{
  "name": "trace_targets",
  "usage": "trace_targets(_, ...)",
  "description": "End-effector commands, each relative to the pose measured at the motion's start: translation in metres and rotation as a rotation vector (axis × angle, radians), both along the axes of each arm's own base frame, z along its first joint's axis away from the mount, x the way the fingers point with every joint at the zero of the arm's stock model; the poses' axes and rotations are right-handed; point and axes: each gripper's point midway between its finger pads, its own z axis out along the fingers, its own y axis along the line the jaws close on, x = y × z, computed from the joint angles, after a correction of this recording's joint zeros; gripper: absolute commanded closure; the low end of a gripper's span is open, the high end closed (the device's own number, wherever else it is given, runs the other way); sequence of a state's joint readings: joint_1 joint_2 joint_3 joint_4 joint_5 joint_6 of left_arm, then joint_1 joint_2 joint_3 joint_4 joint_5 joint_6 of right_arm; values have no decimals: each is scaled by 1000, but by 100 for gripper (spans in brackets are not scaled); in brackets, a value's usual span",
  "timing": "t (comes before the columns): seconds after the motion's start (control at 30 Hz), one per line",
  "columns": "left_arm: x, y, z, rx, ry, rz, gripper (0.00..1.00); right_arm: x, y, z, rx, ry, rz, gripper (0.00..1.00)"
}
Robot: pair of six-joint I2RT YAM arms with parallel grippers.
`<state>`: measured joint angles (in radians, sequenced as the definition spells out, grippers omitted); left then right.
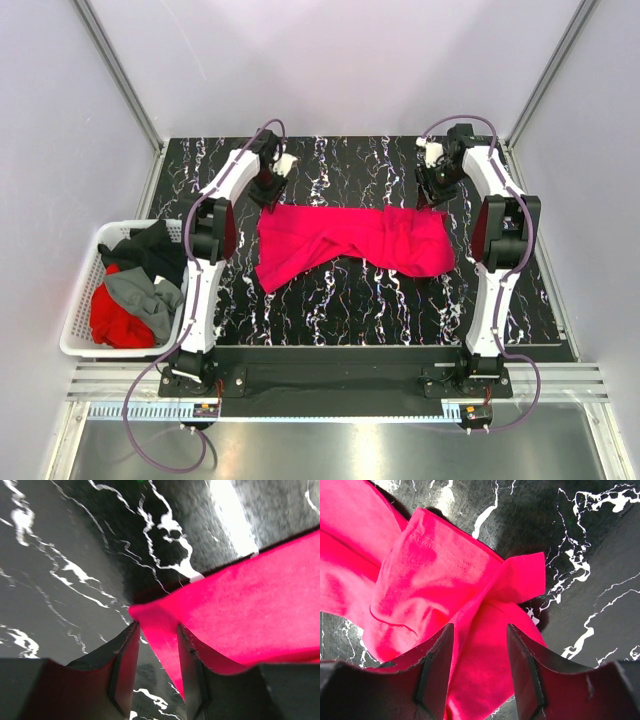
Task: Fold and stack the t-shirts
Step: Flatten the tshirt out
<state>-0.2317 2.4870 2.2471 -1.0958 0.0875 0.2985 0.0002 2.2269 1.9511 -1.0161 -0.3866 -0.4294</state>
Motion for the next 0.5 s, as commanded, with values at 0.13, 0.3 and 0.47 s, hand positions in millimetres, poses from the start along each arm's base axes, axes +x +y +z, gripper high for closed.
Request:
trace_targets(0.13, 32, 2, 12, 9, -108, 27, 58, -5, 8, 30, 29, -51, 8, 46)
trace_targets(0.3, 40, -1, 16, -2, -137, 26, 53, -5, 6, 29, 19, -49, 6, 46)
trace_targets(0.47, 40, -2, 6, -1, -122, 22, 71, -5, 4, 29, 9, -50, 7, 46)
